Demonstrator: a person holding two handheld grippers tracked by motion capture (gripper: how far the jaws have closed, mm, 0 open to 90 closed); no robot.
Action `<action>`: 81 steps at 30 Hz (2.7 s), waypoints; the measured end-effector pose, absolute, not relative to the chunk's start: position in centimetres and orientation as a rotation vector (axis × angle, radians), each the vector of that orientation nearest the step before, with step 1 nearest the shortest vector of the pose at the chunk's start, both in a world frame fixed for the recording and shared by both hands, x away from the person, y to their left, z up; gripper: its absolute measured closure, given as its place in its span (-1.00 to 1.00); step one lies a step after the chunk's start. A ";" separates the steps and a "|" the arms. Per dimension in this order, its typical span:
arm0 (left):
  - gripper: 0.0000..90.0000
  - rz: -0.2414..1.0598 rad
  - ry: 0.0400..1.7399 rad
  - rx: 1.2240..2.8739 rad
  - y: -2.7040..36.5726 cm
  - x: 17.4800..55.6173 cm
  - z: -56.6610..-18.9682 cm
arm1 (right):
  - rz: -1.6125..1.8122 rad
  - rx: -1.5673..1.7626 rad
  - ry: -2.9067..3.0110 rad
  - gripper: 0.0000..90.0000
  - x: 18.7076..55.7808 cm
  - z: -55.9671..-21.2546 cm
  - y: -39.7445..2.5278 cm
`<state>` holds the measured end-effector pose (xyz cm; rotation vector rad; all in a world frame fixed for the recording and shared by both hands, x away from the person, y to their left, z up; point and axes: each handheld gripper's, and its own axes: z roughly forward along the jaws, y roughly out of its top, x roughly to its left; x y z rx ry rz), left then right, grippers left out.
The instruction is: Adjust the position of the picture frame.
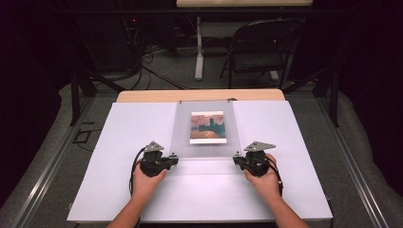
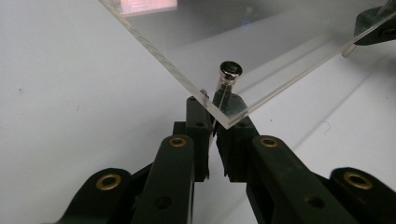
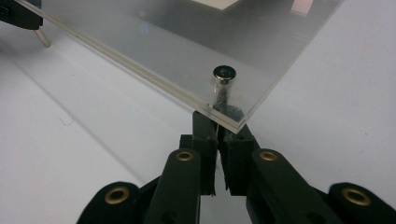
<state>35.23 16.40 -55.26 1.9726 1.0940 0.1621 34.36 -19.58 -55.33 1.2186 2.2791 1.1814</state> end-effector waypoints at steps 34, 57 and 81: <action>0.01 0.199 1.040 1.939 17.6 31.3 -53.8 | 1.131 1.049 2.327 -0.12 31.0 -54.2 -20.5; -0.28 0.308 1.108 1.895 20.8 29.4 -52.2 | 1.146 1.021 2.350 -0.29 30.0 -53.3 -21.5; -0.26 0.346 1.053 1.846 21.9 30.9 -47.6 | 1.193 1.031 2.273 -0.18 30.9 -49.7 -22.7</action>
